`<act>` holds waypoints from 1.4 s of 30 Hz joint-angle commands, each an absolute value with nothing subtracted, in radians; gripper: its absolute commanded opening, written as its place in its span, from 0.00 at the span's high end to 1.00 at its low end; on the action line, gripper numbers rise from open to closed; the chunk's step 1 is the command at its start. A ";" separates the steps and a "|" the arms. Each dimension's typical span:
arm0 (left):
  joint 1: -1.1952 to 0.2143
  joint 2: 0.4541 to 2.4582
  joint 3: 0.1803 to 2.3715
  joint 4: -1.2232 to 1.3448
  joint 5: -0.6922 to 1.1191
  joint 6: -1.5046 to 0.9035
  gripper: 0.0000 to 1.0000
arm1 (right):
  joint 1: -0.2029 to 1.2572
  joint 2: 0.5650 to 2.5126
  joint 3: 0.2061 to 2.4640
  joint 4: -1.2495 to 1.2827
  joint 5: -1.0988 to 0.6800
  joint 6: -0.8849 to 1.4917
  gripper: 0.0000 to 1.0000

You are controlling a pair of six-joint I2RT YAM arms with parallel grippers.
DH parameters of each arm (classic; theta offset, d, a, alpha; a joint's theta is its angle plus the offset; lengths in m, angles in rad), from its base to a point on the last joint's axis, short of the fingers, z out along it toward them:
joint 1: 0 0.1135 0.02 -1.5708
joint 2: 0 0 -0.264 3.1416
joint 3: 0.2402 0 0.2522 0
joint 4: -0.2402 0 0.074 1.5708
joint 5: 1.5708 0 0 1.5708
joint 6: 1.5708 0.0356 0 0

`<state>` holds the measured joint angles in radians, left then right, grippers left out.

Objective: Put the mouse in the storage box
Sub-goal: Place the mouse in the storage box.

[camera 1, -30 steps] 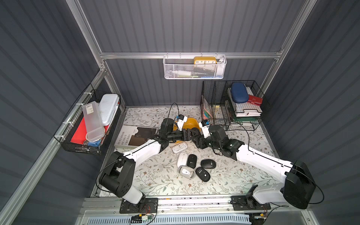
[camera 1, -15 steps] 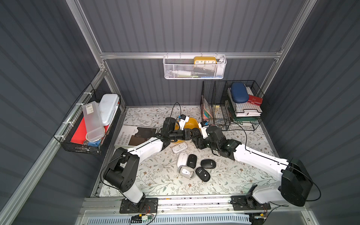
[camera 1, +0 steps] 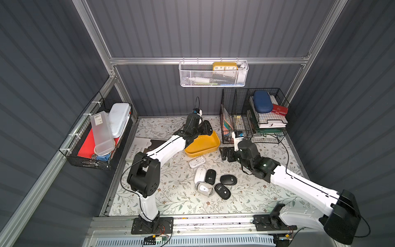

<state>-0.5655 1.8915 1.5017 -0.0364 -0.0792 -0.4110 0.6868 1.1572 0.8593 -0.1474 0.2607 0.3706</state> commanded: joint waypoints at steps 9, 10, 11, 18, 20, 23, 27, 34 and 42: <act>-0.680 2.136 1.638 -0.256 -0.633 -0.252 0.99 | 0.604 0.996 0.758 -0.259 0.325 0.426 0.03; -0.687 2.140 1.641 -0.257 -0.662 -0.252 0.98 | 0.601 0.998 0.758 -0.259 0.322 0.426 0.03; -0.692 2.144 1.641 -0.257 -0.691 -0.250 0.98 | 0.601 1.003 0.760 -0.258 0.317 0.425 0.03; -0.721 2.195 1.656 -0.292 -0.844 -0.237 0.97 | 0.596 1.038 0.767 -0.238 0.295 0.430 0.03; -0.723 2.218 1.665 -0.312 -0.856 -0.235 0.96 | 0.592 1.046 0.770 -0.234 0.290 0.431 0.03; -0.724 2.270 1.688 -0.353 -0.866 -0.239 0.94 | 0.590 1.052 0.772 -0.233 0.287 0.431 0.03; -0.725 2.334 1.715 -0.390 -0.867 -0.238 0.94 | 0.588 1.051 0.766 -0.231 0.280 0.440 0.03; -0.724 2.364 1.754 -0.386 -0.799 -0.215 0.77 | 0.587 1.058 0.746 -0.217 0.268 0.459 0.03; -0.725 2.399 1.804 -0.367 -0.653 -0.212 0.71 | 0.586 1.080 0.749 -0.201 0.253 0.472 0.04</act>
<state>-0.7250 2.3280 1.8030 -0.3157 -0.7956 -0.2089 0.5896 1.0748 0.7624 -0.2234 0.2611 0.4587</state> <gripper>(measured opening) 0.293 0.963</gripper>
